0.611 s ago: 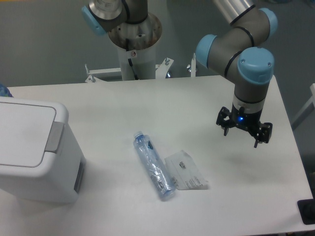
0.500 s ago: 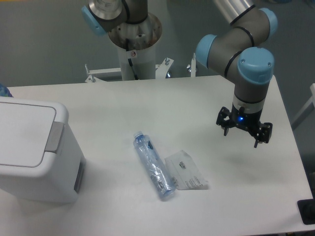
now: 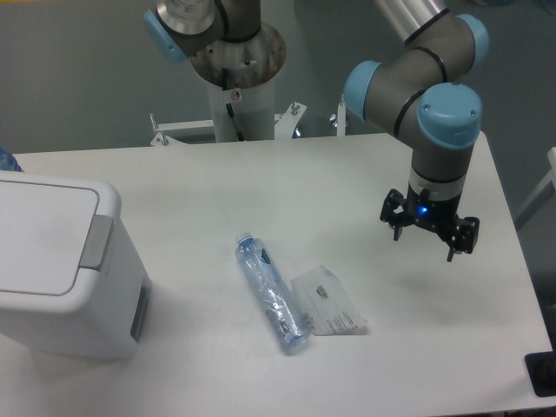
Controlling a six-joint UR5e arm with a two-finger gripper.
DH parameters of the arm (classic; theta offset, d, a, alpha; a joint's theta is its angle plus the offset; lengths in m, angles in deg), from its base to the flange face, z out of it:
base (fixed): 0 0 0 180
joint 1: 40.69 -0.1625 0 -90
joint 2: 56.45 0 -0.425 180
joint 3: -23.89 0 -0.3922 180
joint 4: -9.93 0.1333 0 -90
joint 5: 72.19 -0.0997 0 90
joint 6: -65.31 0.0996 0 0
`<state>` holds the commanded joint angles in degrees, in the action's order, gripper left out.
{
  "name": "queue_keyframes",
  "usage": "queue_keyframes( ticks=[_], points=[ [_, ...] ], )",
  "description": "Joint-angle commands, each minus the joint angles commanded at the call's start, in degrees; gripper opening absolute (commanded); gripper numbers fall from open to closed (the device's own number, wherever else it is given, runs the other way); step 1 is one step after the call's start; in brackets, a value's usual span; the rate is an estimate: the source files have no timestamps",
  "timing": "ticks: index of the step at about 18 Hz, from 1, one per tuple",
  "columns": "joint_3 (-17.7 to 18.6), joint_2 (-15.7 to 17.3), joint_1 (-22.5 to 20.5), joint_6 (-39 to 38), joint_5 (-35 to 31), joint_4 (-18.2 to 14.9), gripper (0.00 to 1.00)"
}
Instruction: Open the trash can
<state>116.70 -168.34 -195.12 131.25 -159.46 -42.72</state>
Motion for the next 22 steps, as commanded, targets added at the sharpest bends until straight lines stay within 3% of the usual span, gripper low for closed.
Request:
queue_keyframes(
  ticks=[4, 8, 13, 18, 22],
  points=[
    [-0.44, 0.62, 1.23, -7.21, 2.01, 0.36, 1.0],
    [-1.93, 2.28, 1.32, -22.48, 9.21, 0.09, 1.0],
    [-2.19, 3.43, 3.25, -29.09, 12.91, 0.53, 1.0],
    [-6.84, 4.75, 6.32, -41.05, 18.28, 0.89, 1.0],
    [-11.07, 4.31, 10.27, -48.17, 18.28, 0.89, 1.0]
  ],
)
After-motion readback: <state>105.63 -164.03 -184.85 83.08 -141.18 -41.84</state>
